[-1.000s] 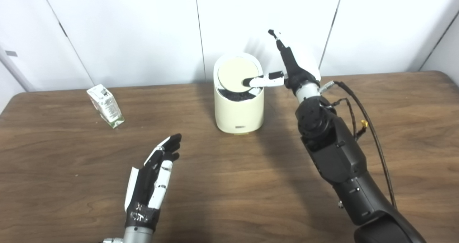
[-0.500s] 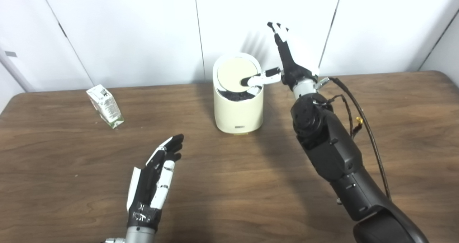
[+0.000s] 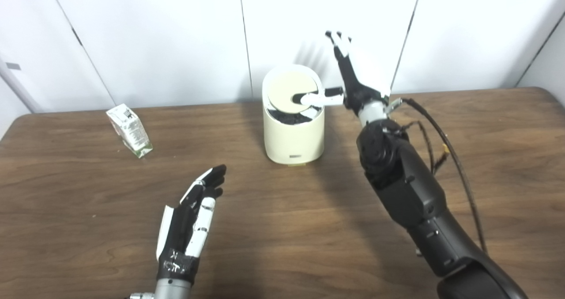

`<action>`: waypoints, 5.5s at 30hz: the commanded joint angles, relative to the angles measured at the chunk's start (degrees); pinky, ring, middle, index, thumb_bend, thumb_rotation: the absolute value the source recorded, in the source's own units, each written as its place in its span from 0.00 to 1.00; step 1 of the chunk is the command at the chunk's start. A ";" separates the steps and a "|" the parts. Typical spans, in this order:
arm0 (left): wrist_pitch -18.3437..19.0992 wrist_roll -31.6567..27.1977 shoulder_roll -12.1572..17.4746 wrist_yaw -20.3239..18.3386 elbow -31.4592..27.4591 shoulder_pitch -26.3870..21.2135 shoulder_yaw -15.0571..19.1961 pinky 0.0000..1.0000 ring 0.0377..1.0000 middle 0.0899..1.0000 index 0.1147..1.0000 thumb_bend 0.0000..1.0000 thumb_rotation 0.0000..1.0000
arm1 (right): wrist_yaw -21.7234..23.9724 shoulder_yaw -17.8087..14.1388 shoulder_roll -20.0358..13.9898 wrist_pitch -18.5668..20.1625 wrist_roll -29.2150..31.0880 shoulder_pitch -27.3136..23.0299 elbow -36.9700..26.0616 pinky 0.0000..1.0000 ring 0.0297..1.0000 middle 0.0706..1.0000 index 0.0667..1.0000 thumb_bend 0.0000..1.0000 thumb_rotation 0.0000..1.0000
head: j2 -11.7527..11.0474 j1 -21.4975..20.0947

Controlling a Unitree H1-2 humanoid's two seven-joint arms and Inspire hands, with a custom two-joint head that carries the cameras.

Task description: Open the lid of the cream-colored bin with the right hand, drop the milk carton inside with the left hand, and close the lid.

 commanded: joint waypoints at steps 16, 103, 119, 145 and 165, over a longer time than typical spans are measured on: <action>-2.74 -0.44 -0.23 -0.05 1.11 -0.12 0.12 0.86 0.88 0.86 0.84 0.26 0.79 | 0.15 -2.19 -0.28 -3.76 2.05 -1.24 -5.66 0.95 0.99 0.98 0.96 0.88 1.00 | -0.90 -0.43; 1.89 1.87 12.17 8.35 -1.03 -15.73 24.46 0.61 0.71 0.71 0.75 0.70 0.35 | -4.25 -26.48 1.65 -44.05 33.73 45.46 -18.03 0.58 0.66 0.67 0.66 0.20 0.24 | -5.70 12.09; 5.88 10.16 10.83 9.39 2.64 -17.98 18.90 0.74 0.81 0.84 0.87 0.89 0.51 | -0.21 -31.34 -3.04 -38.50 41.72 44.22 -17.33 0.57 0.67 0.68 0.65 0.23 0.26 | -8.94 32.42; 8.43 10.32 13.98 9.21 11.34 -22.00 18.34 0.84 0.91 0.93 0.96 0.93 0.48 | 1.19 -31.66 -3.73 -38.94 40.38 43.90 -15.31 0.57 0.66 0.67 0.65 0.26 0.32 | -11.31 33.61; 11.55 8.61 18.95 5.71 22.67 -30.98 15.40 0.82 0.94 0.98 1.00 1.00 0.46 | 1.91 -31.02 -3.46 -37.52 40.36 43.97 -15.88 0.58 0.67 0.68 0.66 0.27 0.35 | -11.70 32.45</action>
